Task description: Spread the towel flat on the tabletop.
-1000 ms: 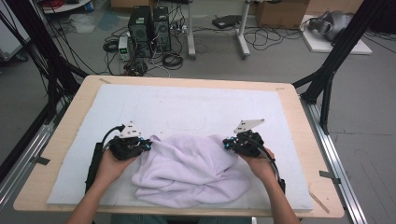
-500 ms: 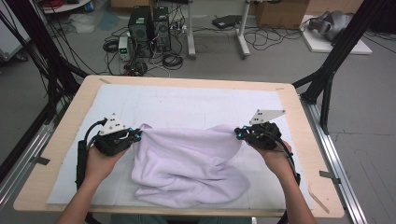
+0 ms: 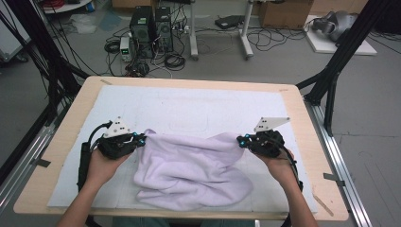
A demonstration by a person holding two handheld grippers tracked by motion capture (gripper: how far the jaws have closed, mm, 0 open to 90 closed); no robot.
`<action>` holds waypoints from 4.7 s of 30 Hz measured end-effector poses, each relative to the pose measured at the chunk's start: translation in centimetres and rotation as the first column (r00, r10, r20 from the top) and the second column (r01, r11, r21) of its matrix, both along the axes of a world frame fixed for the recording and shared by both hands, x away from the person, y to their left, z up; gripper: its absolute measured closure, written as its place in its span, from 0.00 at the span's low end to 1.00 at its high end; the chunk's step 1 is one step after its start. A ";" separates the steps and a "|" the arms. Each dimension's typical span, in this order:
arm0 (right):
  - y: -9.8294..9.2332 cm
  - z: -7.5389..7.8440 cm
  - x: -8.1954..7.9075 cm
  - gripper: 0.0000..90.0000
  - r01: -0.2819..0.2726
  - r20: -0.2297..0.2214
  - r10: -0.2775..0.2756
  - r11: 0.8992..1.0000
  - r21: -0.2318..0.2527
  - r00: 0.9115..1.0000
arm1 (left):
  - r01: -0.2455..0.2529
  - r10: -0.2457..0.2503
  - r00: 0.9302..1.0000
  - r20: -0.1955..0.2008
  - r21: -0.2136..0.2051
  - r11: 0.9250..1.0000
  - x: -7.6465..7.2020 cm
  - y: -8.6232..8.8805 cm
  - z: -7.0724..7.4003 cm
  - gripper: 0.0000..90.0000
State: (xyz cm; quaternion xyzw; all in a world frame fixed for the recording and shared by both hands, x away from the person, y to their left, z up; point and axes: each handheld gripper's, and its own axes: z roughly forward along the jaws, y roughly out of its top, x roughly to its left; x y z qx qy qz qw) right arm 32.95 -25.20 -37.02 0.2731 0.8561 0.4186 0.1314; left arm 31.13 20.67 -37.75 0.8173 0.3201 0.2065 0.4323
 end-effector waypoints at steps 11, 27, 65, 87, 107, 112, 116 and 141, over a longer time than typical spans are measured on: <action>-0.4 2.4 4.1 0.99 0.047 -0.020 -0.046 0.999 0.025 0.999 | -0.014 0.013 1.000 -0.018 -0.063 0.998 5.0 -0.3 2.8 0.94; 0.3 4.7 10.0 0.66 0.213 0.000 -0.213 0.977 0.020 0.977 | -0.114 0.113 0.993 -0.029 -0.047 0.992 10.9 -0.5 4.5 0.60; 2.4 -7.7 -6.4 0.63 -0.070 -0.106 0.068 0.998 -0.010 0.992 | 0.090 -0.087 0.992 -0.092 0.033 0.995 -5.8 0.2 -7.0 0.67; 1.5 2.0 -6.3 0.93 -0.069 0.106 0.062 0.996 0.058 0.992 | 0.039 -0.027 0.996 0.086 -0.136 0.990 -6.1 0.4 2.0 0.94; 3.3 -5.2 6.4 0.93 0.132 -0.127 -0.140 0.989 -0.071 0.982 | -0.199 0.185 0.965 -0.184 -0.060 0.978 8.0 -2.4 -6.0 0.93; 3.1 -5.5 6.6 0.86 0.144 -0.143 -0.149 0.989 -0.044 0.978 | -0.191 0.182 0.967 -0.176 -0.031 0.981 7.8 -2.2 -5.7 0.84; 2.4 -3.8 5.2 0.78 0.145 -0.089 -0.144 0.989 0.011 0.986 | -0.162 0.159 0.975 -0.157 -0.007 0.987 6.6 -1.3 -4.3 0.65; 5.4 -3.5 -1.2 0.65 -0.052 -0.009 0.052 0.999 0.012 0.999 | 0.079 -0.081 0.991 -0.103 -0.022 0.997 0.7 -3.8 -3.8 0.65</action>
